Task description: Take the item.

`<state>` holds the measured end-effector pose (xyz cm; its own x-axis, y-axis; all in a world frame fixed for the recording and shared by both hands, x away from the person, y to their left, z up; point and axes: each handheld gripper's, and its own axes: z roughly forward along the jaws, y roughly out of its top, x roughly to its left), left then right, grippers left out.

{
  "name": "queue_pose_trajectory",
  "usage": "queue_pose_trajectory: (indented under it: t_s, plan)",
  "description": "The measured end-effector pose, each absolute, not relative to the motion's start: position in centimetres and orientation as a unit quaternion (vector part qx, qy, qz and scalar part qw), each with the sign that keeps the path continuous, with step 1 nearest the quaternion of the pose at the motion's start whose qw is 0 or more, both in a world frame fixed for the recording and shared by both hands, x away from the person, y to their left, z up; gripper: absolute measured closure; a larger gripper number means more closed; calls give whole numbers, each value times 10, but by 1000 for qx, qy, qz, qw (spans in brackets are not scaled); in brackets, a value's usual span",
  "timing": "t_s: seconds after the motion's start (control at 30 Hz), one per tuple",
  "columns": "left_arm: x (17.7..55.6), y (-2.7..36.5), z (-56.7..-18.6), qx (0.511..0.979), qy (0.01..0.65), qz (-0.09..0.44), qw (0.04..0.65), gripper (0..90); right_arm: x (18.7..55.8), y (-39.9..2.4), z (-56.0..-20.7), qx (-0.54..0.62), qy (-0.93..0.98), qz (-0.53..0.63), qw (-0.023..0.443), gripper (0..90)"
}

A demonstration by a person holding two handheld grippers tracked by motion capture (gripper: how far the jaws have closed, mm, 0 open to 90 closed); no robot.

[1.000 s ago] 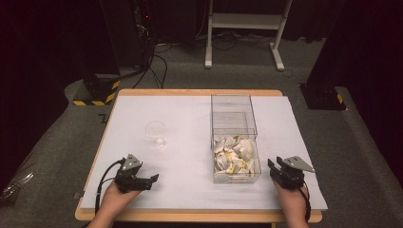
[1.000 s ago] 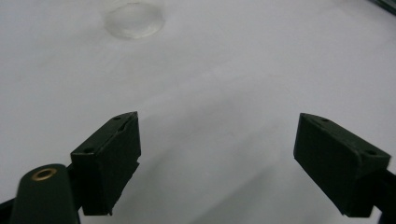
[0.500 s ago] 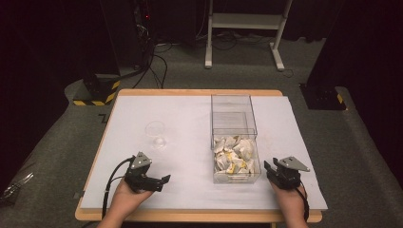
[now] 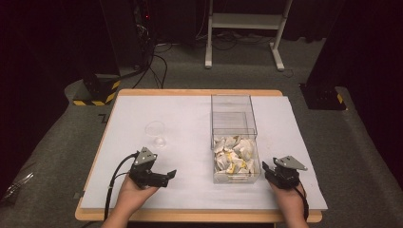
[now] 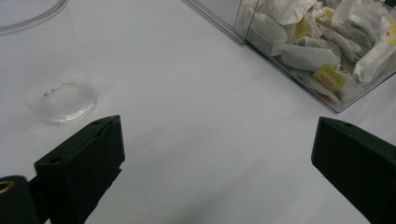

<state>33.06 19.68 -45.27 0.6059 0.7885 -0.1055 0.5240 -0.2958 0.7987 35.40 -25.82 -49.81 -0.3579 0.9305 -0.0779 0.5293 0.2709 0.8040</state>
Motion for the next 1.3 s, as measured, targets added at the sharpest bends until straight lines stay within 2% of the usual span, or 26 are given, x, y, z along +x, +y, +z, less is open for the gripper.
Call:
queue_pose_trajectory:
  t_s: [0.4,0.6,1.3]
  plan:
    - [334,184,-442,799,392,152,431,64,350,-262,-494,497,739,350,291,504]
    - [339,177,-435,793,377,143,456,90,349,-262,-494,496,741,347,292,504]
    - [338,128,-418,798,328,129,489,126,352,-265,-494,504,739,340,289,503]
